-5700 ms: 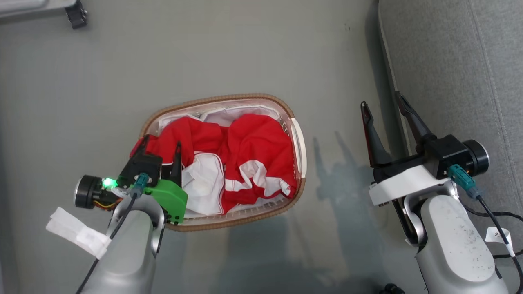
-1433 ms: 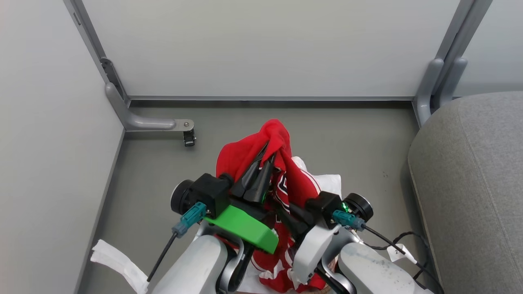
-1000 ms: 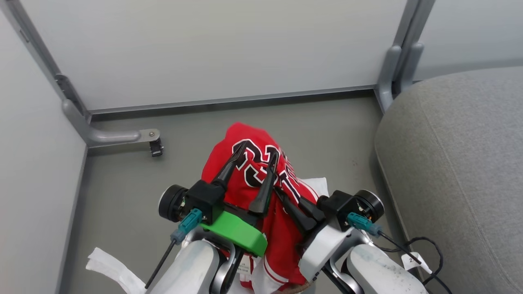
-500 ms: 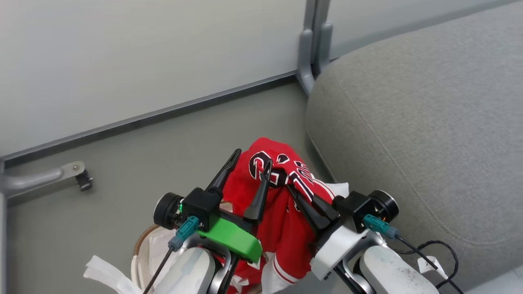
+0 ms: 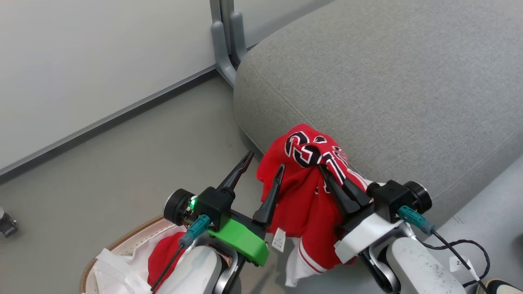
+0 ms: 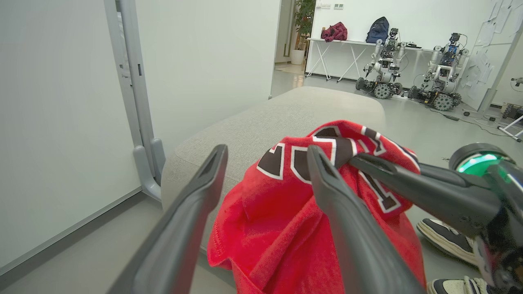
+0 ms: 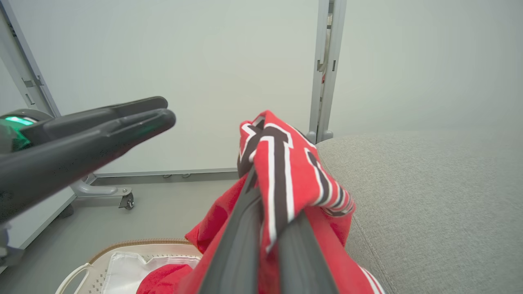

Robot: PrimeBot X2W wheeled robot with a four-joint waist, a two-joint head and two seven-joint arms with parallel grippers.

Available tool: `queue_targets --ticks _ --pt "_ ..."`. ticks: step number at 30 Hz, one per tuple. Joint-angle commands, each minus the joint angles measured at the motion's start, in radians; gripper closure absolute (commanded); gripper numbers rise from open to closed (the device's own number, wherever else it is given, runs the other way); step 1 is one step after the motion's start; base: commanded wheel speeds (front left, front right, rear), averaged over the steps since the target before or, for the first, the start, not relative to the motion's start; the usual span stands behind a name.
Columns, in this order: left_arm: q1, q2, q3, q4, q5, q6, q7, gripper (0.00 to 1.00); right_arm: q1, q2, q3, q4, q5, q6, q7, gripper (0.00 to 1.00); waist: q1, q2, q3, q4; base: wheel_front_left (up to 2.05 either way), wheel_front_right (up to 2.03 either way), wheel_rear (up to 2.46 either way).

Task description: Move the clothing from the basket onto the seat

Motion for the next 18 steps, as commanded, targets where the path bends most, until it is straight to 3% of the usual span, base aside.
queue_targets --ticks 1,10,18 --pt "-0.014 0.007 -0.005 0.010 -0.011 -0.005 0.000 0.00 0.014 -0.004 -0.015 -0.013 -0.006 -0.001 -0.001 1.00 0.0000 -0.0001 0.035 -0.032 0.00 0.00 0.00" --pt "-0.037 0.006 -0.008 0.042 -0.001 -0.013 0.000 0.00 -0.052 -0.062 -0.072 -0.034 -0.041 -0.001 -0.001 1.00 0.0000 -0.0001 0.091 -0.038 0.00 0.00 0.00" --pt "-0.027 0.007 0.065 0.069 0.072 -0.012 0.000 0.00 -0.332 -0.180 -0.096 0.064 -0.065 -0.001 -0.001 1.00 0.0000 -0.0001 0.182 -0.033 0.00 0.00 0.00"
